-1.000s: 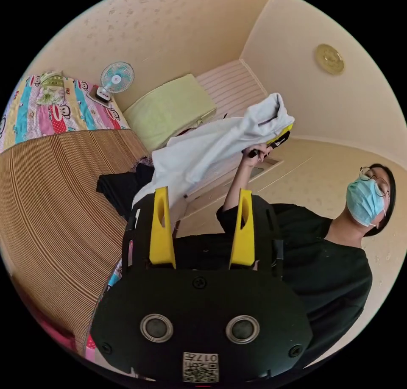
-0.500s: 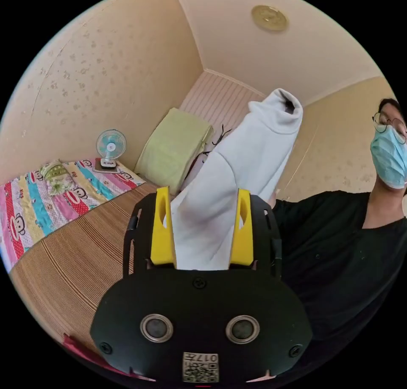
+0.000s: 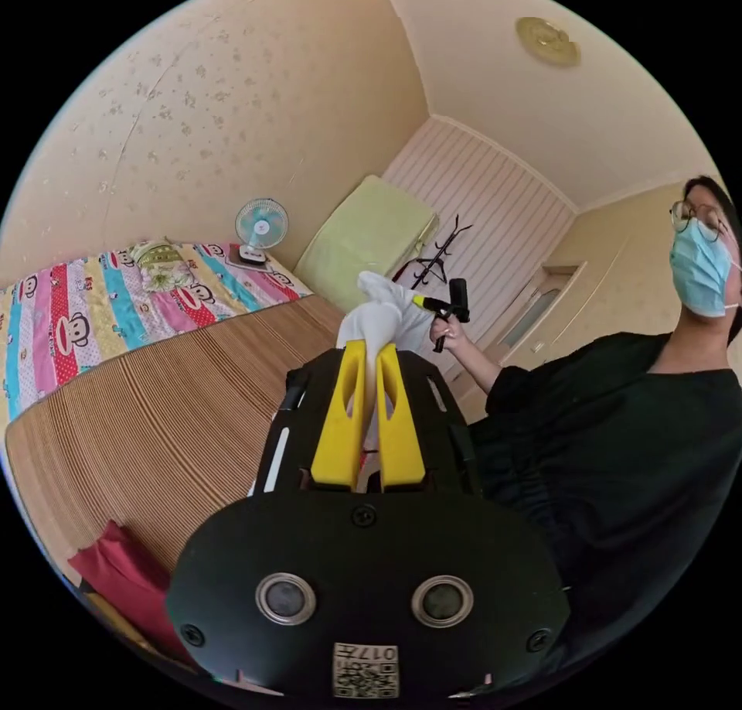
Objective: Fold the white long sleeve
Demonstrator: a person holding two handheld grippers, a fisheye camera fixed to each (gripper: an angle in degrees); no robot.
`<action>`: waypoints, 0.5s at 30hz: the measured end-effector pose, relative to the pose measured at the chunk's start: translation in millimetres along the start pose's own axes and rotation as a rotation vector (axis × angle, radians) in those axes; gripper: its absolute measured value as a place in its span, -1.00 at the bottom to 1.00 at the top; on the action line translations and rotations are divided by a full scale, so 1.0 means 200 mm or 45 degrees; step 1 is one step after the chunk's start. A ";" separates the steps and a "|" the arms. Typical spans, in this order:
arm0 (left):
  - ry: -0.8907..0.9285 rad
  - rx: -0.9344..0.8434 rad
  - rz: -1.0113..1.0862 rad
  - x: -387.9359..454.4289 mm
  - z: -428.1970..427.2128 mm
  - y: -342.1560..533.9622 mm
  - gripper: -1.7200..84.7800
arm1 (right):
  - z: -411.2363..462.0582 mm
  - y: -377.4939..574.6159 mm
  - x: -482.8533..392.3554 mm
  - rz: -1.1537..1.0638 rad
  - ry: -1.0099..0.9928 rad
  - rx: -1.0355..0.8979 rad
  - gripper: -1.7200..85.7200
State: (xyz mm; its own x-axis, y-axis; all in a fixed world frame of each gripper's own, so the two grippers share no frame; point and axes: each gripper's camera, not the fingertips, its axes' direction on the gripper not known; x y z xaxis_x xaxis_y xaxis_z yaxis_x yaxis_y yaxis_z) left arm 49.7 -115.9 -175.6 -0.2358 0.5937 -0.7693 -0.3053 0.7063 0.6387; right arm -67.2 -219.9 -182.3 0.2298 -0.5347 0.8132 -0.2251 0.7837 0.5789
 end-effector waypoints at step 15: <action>-0.274 -0.158 -0.250 0.06 -0.51 -0.86 -0.94 | 0.28 -0.79 -0.12 -0.476 0.292 -0.383 -0.86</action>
State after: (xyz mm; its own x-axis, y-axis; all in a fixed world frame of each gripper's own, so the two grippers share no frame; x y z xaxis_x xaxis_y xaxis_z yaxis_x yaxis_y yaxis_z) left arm 5.2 -270.3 -295.6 0.0352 0.5276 -0.8488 -0.4390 0.7711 0.4611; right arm -90.5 -349.4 -290.5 0.4513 -0.7382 0.5014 0.1855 0.6272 0.7564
